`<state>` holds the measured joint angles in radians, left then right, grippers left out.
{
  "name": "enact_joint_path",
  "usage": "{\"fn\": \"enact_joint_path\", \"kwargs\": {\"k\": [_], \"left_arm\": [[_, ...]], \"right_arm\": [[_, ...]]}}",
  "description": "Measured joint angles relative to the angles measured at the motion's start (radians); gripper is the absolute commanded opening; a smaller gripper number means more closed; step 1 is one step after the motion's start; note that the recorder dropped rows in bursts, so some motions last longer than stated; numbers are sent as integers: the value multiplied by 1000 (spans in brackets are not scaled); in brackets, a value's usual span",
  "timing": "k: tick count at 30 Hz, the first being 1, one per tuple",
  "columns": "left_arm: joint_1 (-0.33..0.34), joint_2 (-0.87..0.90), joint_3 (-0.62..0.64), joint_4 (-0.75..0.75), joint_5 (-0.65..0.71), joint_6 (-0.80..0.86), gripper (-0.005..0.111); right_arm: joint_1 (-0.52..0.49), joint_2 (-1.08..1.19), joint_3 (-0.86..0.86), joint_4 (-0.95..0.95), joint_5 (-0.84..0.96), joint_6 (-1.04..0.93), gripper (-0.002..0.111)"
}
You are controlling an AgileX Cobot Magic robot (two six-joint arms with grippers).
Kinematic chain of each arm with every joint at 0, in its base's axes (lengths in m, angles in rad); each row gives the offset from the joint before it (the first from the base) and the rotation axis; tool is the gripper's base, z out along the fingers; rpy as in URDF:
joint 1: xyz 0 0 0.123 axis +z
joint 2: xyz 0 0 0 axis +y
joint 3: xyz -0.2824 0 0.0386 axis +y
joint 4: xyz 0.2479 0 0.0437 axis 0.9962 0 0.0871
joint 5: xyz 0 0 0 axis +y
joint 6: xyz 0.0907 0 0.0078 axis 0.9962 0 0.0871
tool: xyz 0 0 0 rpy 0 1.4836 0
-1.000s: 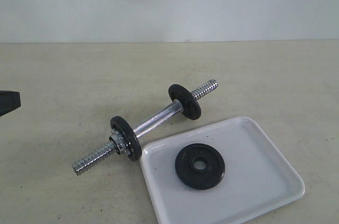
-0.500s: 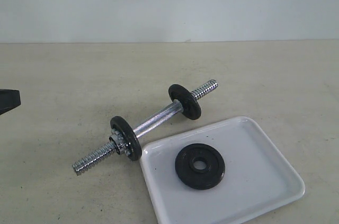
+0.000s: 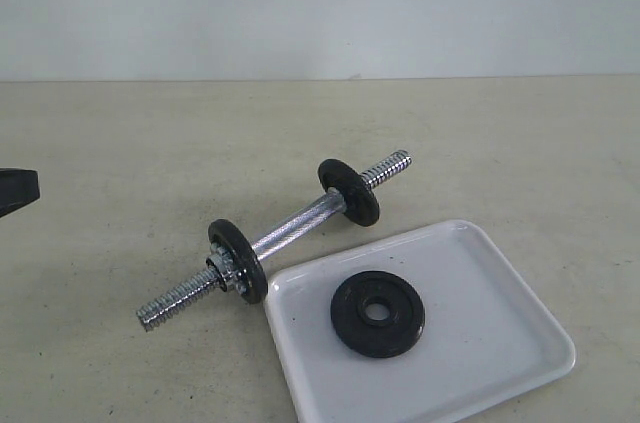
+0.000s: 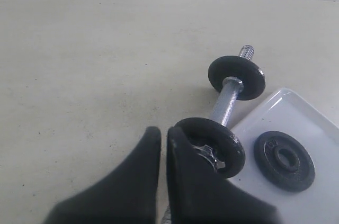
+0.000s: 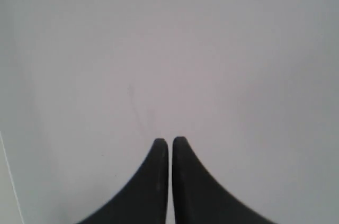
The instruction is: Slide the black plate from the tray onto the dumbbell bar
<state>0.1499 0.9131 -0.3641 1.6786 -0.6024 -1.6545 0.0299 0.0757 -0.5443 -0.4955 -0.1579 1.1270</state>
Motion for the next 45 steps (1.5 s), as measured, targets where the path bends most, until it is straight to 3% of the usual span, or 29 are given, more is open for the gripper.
{"fn": "enact_joint_path", "kwargs": {"k": [4,7,10,15,18,30,45], "left_arm": [[0,0,0,0,-10,0,4],[0,0,0,0,-12,0,4],[0,0,0,-1,-16,0,4],[0,0,0,-1,-18,0,4],[0,0,0,-2,-18,0,4],[0,0,0,-4,-18,0,4],[0,0,0,-4,-18,0,4]], "right_arm": [[0,0,-2,-26,-20,95,0],[0,0,-2,-186,-102,146,0],[0,0,-2,-484,-208,296,0],[0,2,-2,-1056,-291,744,0],[0,10,0,-1189,-323,851,0],[0,233,2,-1241,-498,873,0],[0,560,104,-1243,-575,907,0]]}}
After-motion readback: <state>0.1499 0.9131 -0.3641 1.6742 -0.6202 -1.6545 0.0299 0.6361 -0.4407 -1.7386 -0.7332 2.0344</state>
